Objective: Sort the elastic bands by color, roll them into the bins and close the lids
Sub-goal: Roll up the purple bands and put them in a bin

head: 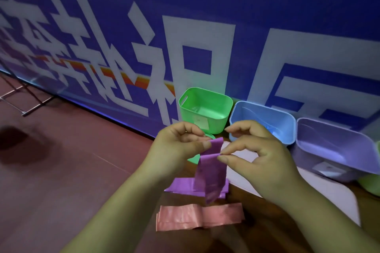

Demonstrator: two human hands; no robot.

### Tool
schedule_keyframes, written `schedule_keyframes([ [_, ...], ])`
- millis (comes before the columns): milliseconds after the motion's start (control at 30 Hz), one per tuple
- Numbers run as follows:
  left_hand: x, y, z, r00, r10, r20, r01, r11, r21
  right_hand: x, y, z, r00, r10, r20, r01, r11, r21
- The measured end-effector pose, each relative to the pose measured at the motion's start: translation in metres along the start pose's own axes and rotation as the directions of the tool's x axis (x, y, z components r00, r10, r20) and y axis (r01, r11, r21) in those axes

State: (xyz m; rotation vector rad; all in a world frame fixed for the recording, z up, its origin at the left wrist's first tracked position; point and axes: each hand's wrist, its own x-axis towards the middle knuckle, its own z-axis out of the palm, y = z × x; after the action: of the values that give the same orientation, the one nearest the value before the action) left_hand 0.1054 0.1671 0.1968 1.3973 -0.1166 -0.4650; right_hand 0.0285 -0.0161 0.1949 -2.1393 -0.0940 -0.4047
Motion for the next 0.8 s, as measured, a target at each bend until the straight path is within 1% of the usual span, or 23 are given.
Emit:
schedule_keyframes([
  [100,-0.01,0.011,0.006,0.999,-0.014,0.038,0.014,1.0,-0.01,-0.005,-0.009,-0.004,1.0,-0.01,-0.021,0.011,0.999,0.046],
  [200,-0.018,0.017,0.011,0.998,-0.018,0.064,0.017,1.0,0.019,-0.008,-0.014,-0.005,0.998,-0.017,-0.059,0.021,0.998,0.064],
  [300,-0.023,0.018,0.016,0.995,-0.045,0.084,0.046,0.999,-0.008,-0.011,-0.012,-0.004,0.994,-0.017,-0.105,0.027,0.995,0.096],
  [467,-0.028,0.018,0.02,0.996,-0.039,0.078,0.041,0.999,-0.023,-0.016,-0.012,-0.002,0.991,-0.01,-0.137,0.035,0.982,0.183],
  [567,-0.028,0.017,0.02,0.996,-0.037,0.079,0.039,0.999,-0.023,-0.015,-0.013,0.0,0.988,-0.024,-0.153,0.055,0.979,0.195],
  [800,-0.025,0.014,0.013,0.997,-0.036,0.07,0.041,0.996,-0.084,-0.012,-0.016,0.005,0.986,0.061,-0.152,-0.02,0.966,0.257],
])
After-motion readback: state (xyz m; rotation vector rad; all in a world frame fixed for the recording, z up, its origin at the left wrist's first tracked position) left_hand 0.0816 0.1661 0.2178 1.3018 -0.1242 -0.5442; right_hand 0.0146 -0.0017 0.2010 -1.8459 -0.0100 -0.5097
